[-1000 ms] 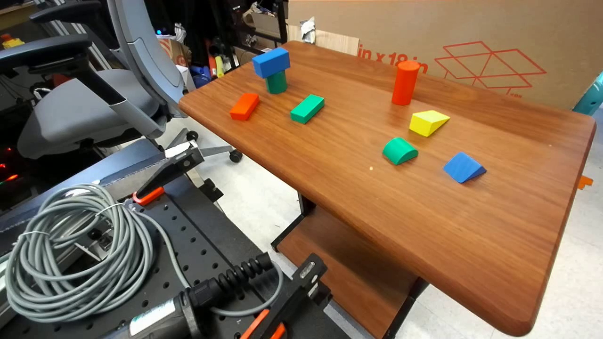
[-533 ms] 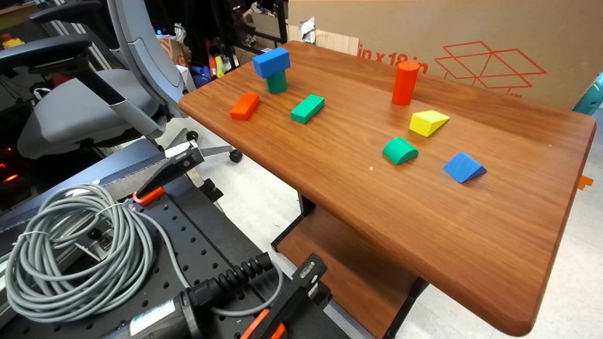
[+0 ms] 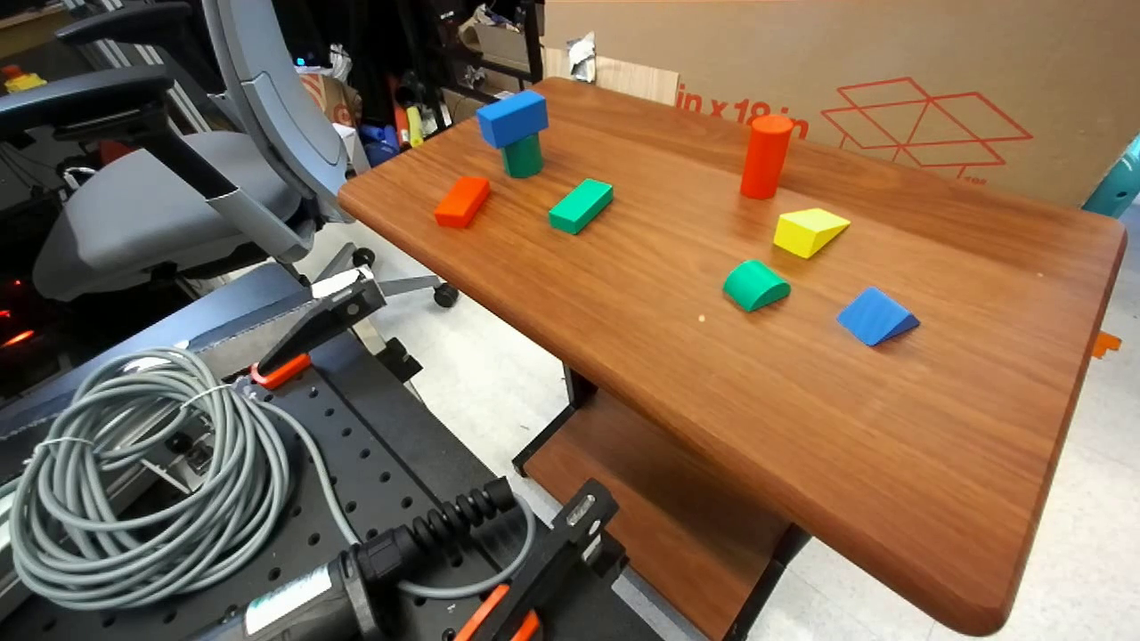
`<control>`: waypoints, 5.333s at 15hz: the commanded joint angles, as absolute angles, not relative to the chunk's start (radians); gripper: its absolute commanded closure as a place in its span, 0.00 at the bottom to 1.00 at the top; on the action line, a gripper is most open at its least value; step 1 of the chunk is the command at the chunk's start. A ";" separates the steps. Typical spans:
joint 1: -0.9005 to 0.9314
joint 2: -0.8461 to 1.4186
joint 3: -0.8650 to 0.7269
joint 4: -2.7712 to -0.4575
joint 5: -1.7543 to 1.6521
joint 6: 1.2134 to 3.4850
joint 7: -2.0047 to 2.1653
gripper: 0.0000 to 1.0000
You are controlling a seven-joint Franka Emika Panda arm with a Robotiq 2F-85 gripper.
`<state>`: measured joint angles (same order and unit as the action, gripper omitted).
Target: Put the semi cylinder on top of the orange cylinder
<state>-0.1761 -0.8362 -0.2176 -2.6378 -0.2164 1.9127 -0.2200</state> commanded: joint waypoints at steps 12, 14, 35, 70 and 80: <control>-0.017 -0.045 -0.079 -2.223 -0.043 2.053 -0.130 0.00; -0.024 0.045 -0.076 -2.174 -0.026 2.072 -0.103 0.00; -0.074 0.444 -0.092 -2.028 -0.009 2.302 0.059 0.00; -0.068 0.409 -0.044 -1.994 -0.016 2.239 -0.040 0.92; -0.044 0.470 -0.038 -1.760 0.006 2.106 0.004 0.92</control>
